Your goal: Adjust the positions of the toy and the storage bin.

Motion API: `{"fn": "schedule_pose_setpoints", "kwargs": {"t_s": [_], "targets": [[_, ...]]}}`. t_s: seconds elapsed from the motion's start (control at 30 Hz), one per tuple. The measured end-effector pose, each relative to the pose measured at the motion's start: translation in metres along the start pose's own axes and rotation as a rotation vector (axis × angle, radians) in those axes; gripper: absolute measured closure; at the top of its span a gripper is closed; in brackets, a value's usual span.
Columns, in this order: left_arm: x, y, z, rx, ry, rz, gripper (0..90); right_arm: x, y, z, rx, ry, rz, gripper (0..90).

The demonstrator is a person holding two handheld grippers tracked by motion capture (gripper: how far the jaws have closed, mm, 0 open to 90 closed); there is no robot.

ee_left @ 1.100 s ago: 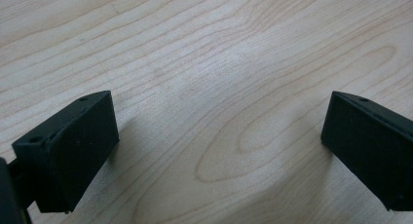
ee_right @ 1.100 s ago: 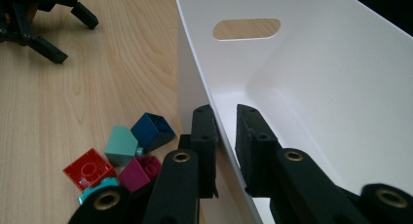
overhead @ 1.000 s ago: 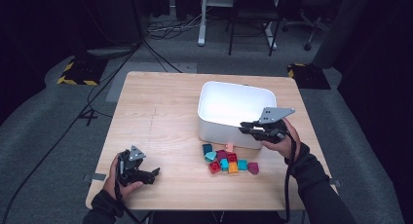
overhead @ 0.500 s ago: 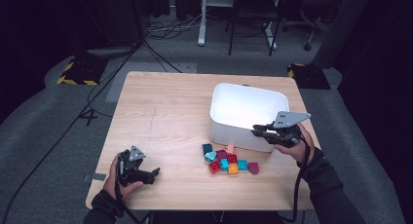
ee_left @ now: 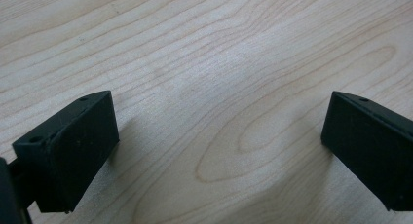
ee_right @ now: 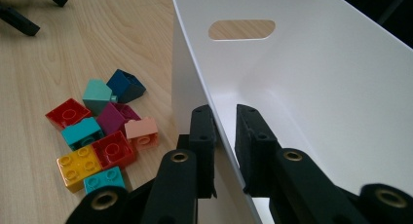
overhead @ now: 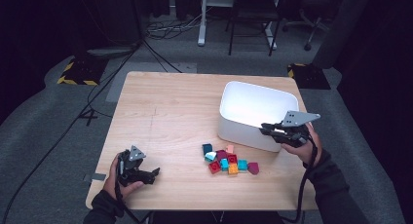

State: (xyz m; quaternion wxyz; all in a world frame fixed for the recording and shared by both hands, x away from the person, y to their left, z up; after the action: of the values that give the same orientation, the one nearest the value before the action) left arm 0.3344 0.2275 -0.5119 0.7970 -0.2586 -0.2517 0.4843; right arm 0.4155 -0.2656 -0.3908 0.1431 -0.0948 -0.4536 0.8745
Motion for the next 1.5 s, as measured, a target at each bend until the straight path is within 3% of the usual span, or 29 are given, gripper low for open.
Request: {"fn": "schedule_pose_setpoints", "kwargs": {"t_s": [0.17,0.2,0.27,0.37,0.53,0.67,0.97,1.13,1.2,1.27,1.3,1.37,1.43,1.5], "targets": [[0.000,0.000,0.000,-0.001,0.000,0.002,0.4,0.001,0.002,0.004,-0.004,0.039,-0.014,64.6],[0.000,0.000,0.000,0.000,0.000,0.000,0.4,0.002,0.003,0.007,-0.019,0.057,-0.021,56.7],[0.000,0.000,0.000,0.003,0.002,0.000,0.4,0.002,0.006,0.015,-0.021,0.126,-0.048,49.6],[0.000,0.000,0.000,0.000,0.001,0.000,0.4,0.001,0.012,0.032,-0.076,0.199,-0.086,35.8],[0.000,0.000,0.000,0.002,0.001,-0.001,0.4,-0.001,0.030,0.042,-0.060,0.264,-0.130,21.1],[0.000,0.000,0.000,0.001,0.000,0.000,0.4,0.003,0.042,0.043,-0.119,0.312,-0.135,20.4],[0.000,0.000,0.000,0.007,0.005,-0.003,0.4,0.008,0.047,0.046,-0.199,0.399,-0.160,17.1],[0.000,0.000,0.000,0.001,0.000,0.000,0.4,0.003,0.056,0.046,-0.200,0.398,-0.224,11.9],[0.000,0.000,0.000,0.000,0.000,0.000,0.4,-0.004,0.064,0.040,-0.195,0.366,-0.294,9.8],[0.000,0.000,0.000,0.006,0.005,-0.001,0.4,-0.007,0.066,0.039,-0.189,0.345,-0.317,9.1],[0.000,0.000,0.000,0.006,0.005,-0.001,0.4,-0.011,0.071,0.034,-0.190,0.310,-0.358,9.0],[0.000,0.000,0.001,0.008,0.005,-0.002,0.4,-0.018,0.078,0.027,-0.187,0.281,-0.391,11.8],[0.000,0.000,0.001,0.008,0.005,-0.003,0.4,-0.024,0.084,0.020,-0.187,0.252,-0.410,14.5],[0.000,0.000,0.000,0.008,0.005,-0.002,0.4,-0.025,0.085,0.018,-0.189,0.256,-0.397,15.1]]}}
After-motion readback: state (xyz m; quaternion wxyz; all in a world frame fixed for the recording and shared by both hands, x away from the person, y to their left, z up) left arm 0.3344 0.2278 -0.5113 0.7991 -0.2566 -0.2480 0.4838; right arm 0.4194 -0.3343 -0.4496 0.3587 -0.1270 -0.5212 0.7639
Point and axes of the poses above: each handheld gripper's, and its own axes: z roughly backward along the jaws, y roughly out of its underside, x roughly to its left, the point moved 1 cm from there along -z, roughly forward along the jaws, and after that the axes turned 13 degrees about -y, right-handed, at the moved point
